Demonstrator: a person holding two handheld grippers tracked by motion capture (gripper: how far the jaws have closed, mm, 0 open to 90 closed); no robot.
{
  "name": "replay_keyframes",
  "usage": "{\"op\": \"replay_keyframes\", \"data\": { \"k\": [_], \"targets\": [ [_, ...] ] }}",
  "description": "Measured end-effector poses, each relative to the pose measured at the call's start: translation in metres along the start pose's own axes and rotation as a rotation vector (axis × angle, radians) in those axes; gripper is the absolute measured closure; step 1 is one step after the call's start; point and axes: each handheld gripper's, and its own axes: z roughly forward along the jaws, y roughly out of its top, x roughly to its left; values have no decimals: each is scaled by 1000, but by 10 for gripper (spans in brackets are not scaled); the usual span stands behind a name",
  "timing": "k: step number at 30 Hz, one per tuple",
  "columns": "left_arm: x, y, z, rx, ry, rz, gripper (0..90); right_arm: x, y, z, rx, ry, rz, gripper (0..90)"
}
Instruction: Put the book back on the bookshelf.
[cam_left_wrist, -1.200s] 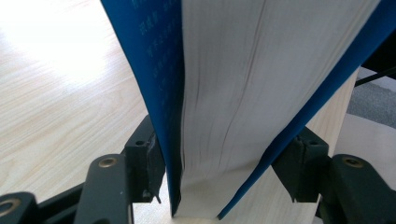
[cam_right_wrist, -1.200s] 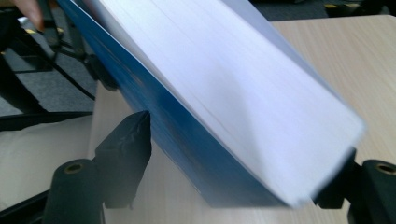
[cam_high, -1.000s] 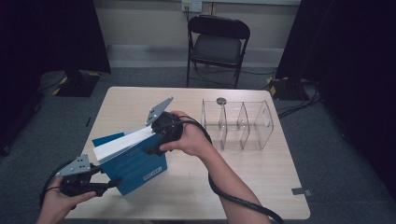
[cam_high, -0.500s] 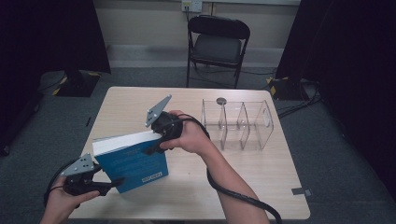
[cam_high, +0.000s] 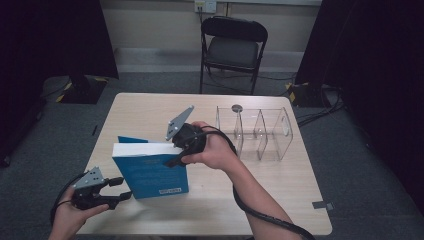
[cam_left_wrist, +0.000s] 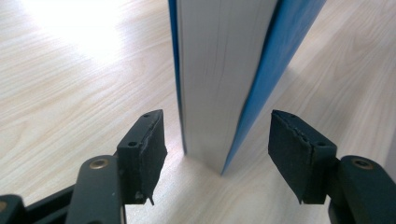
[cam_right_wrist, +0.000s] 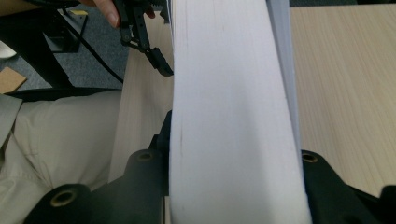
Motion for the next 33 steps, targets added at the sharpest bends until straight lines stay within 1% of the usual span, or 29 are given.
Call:
{"op": "replay_keyframes", "data": {
  "k": [2, 3, 6, 8, 9, 10, 14, 16, 18, 19, 20, 21, 22, 23, 24, 25, 26, 27, 28, 29, 30, 31, 32, 33],
  "targets": [
    [-1, -1, 6, 12, -4, 4, 367, 0, -6, -6, 7, -14, 19, 617],
    [-2, -1, 9, 19, -6, 3, 367, 0, -9, -9, 13, -18, 21, 617],
    [-5, -1, 17, 18, -17, 6, 367, 1, -17, -18, 22, -35, 42, 617],
    [-4, -2, 23, 35, -11, 28, 366, 2, -24, -25, 30, -47, 59, 617],
    [-3, -3, 26, 40, -17, 30, 366, 3, -27, -28, 33, -52, 61, 617],
    [-3, -4, 28, 45, -14, 25, 368, 3, -30, -31, 36, -57, 69, 617],
    [0, -7, 38, 62, -4, 33, 368, 5, -39, -38, 35, -71, 86, 616],
    [0, -9, 41, 71, -7, 30, 367, 7, -39, -38, 36, -75, 91, 614],
    [0, -11, 45, 78, 1, 43, 365, 6, -39, -38, 33, -75, 106, 612],
    [1, -11, 46, 80, 2, 58, 365, 5, -38, -38, 37, -83, 112, 610],
    [1, -12, 46, 83, -1, 49, 366, 6, -38, -38, 36, -86, 125, 609],
    [2, -13, 48, 75, -8, 42, 369, 5, -38, -38, 38, -90, 124, 609],
    [3, -14, 49, 79, 0, 50, 369, 5, -38, -38, 38, -90, 124, 606],
    [4, -15, 50, 82, 4, 62, 367, 5, -37, -38, 43, -92, 144, 603],
    [3, -16, 51, 83, 5, 51, 366, 5, -37, -38, 45, -91, 140, 603],
    [5, -17, 52, 94, 8, 58, 358, 5, -36, -38, 50, -91, 135, 601],
    [5, -18, 53, 80, 5, 65, 349, 6, -36, -37, 52, -92, 141, 598],
    [5, -18, 54, 76, -1, 59, 337, 6, -35, -37, 62, -98, 140, 592],
    [6, -18, 54, 75, -5, 61, 329, 6, -34, -37, 63, -103, 143, 587],
    [6, -18, 55, 76, -10, 65, 317, 7, -33, -36, 72, -107, 154, 579],
    [6, -18, 55, 82, -13, 83, 299, 8, -33, -36, 77, -114, 153, 575],
    [5, -18, 55, 83, -9, 82, 292, 9, -32, -36, 83, -113, 154, 573],
    [5, -17, 55, 91, -11, 94, 280, 9, -31, -36, 87, -111, 162, 568],
    [5, -17, 56, 91, -17, 94, 265, 10, -31, -36, 90, -112, 168, 567]
  ]
}}
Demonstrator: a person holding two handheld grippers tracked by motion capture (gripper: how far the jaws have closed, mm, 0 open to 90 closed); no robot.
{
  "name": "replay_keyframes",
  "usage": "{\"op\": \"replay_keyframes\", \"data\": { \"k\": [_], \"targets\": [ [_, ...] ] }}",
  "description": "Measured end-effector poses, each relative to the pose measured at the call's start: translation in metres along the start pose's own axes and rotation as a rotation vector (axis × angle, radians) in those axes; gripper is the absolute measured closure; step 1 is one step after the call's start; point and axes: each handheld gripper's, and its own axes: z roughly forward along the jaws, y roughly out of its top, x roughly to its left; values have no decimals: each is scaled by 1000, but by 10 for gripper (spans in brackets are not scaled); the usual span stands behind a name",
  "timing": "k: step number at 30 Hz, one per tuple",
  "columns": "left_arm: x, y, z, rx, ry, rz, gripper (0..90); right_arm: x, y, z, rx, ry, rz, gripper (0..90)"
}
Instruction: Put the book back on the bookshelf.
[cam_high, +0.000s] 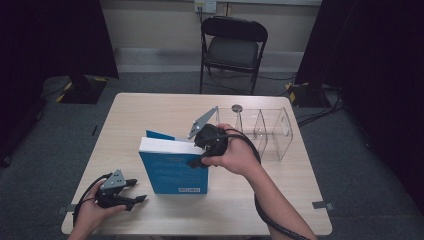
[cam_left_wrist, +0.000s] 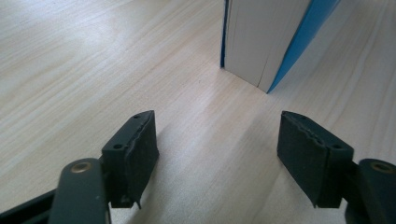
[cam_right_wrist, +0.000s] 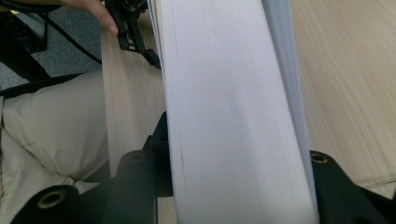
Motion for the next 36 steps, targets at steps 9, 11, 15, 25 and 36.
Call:
{"op": "replay_keyframes", "data": {
  "k": [9, 11, 15, 25, 36],
  "targets": [
    [-2, 1, 2, 19, -5, 36, 189, 8, 11, 6, 21, -31, -8, 491],
    [-2, 1, 2, 17, -8, 29, 190, 9, 15, 8, 39, -31, -28, 492],
    [-2, 1, 2, 18, -7, 34, 188, 12, 21, 14, 81, -25, -51, 501],
    [-2, 1, 2, 20, -7, 37, 186, 14, 21, 20, 111, -64, -37, 446],
    [-2, 1, 2, 20, -7, 38, 186, 16, 20, 20, 134, -56, -24, 507]
  ]
}}
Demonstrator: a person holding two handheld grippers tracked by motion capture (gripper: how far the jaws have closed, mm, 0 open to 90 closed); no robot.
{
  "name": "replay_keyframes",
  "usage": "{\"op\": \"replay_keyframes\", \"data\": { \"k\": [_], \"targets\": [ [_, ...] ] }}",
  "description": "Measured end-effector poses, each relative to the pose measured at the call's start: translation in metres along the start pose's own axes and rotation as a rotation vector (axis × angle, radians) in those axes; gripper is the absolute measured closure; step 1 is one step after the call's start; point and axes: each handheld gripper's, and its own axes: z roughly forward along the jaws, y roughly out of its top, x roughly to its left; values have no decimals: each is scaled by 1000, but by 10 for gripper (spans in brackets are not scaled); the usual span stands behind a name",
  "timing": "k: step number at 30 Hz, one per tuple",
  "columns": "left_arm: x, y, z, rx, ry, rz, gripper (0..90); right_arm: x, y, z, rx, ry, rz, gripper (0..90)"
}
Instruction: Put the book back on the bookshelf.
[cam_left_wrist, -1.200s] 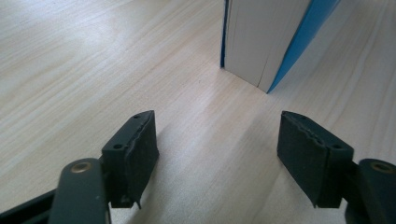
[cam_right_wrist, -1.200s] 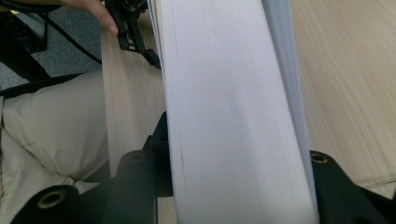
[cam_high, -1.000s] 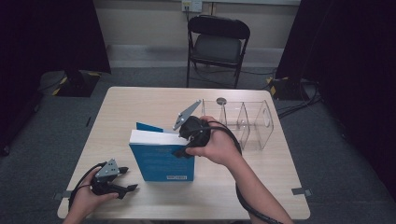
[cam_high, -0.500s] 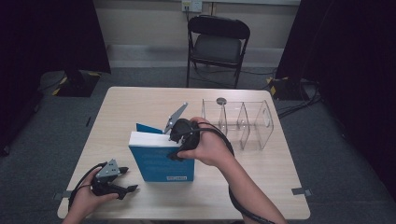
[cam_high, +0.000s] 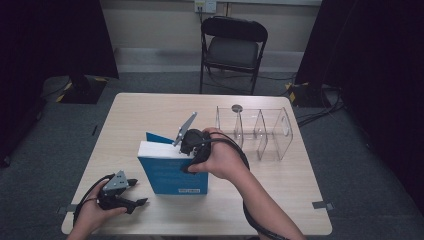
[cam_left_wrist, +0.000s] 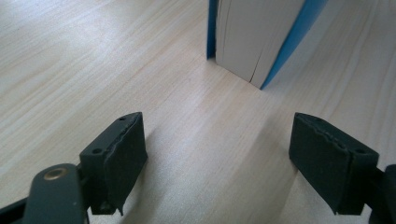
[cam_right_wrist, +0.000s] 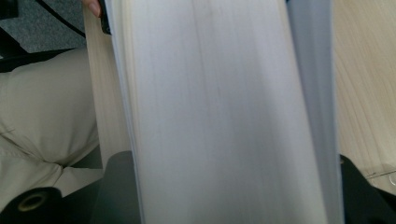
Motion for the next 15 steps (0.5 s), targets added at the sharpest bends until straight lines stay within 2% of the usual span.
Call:
{"op": "replay_keyframes", "data": {
  "k": [2, 4, 12, 15],
  "targets": [
    [0, 0, 0, 0, 0, 0, 186, 0, 0, 0, -5, 12, -3, 554],
    [0, 0, 0, -1, -1, -2, 186, 1, -1, 0, -2, 0, 5, 582],
    [0, 0, 0, -2, -3, -6, 186, 0, 0, 0, 13, -7, 12, 590],
    [0, 0, 0, -3, -3, -7, 186, 1, 0, 0, 10, -9, -7, 591]
  ]
}}
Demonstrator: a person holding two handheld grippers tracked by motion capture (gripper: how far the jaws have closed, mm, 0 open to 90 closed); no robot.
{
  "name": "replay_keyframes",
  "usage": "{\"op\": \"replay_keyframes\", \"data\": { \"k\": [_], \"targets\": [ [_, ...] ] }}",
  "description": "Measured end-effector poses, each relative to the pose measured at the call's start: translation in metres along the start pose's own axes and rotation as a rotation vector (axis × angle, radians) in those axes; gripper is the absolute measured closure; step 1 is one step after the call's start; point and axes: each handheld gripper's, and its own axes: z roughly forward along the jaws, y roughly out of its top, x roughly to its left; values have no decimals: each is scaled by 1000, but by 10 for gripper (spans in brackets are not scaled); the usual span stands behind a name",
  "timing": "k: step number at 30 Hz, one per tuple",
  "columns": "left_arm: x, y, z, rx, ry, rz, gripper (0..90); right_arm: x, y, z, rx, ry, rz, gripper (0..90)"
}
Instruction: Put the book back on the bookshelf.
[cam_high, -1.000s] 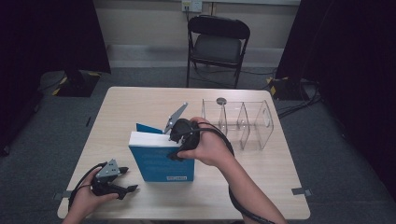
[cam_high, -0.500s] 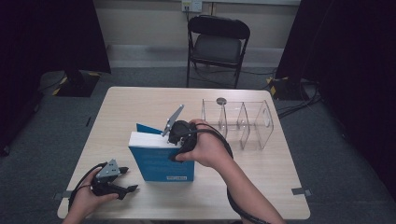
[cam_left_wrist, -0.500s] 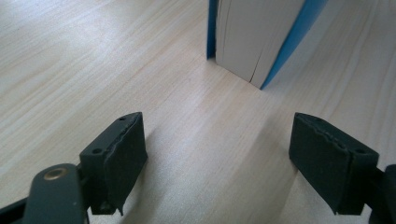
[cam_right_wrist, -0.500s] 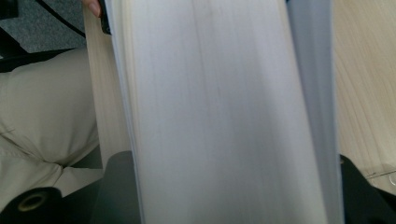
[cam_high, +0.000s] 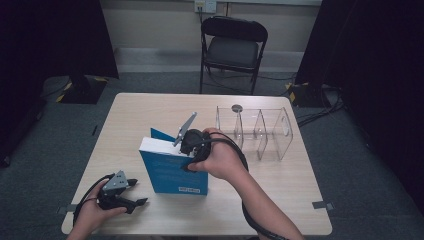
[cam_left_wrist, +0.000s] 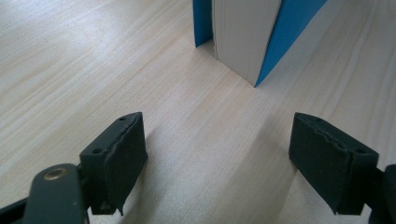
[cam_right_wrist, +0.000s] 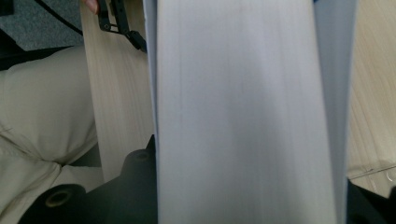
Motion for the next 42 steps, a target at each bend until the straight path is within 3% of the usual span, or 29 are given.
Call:
{"op": "replay_keyframes", "data": {
  "k": [20, 28, 33, 42],
  "targets": [
    [0, 0, 0, 0, 2, 3, 186, 3, -1, 2, -2, -21, 43, 557],
    [0, 0, 0, 0, 0, 0, 186, 7, -1, 1, -3, -20, 43, 599],
    [0, 0, 0, 7, 3, 19, 175, 9, -2, 0, -11, -27, 33, 611],
    [-1, 1, 0, 11, -3, 17, 159, 15, 1, -3, 6, -33, 73, 616]
  ]
}}
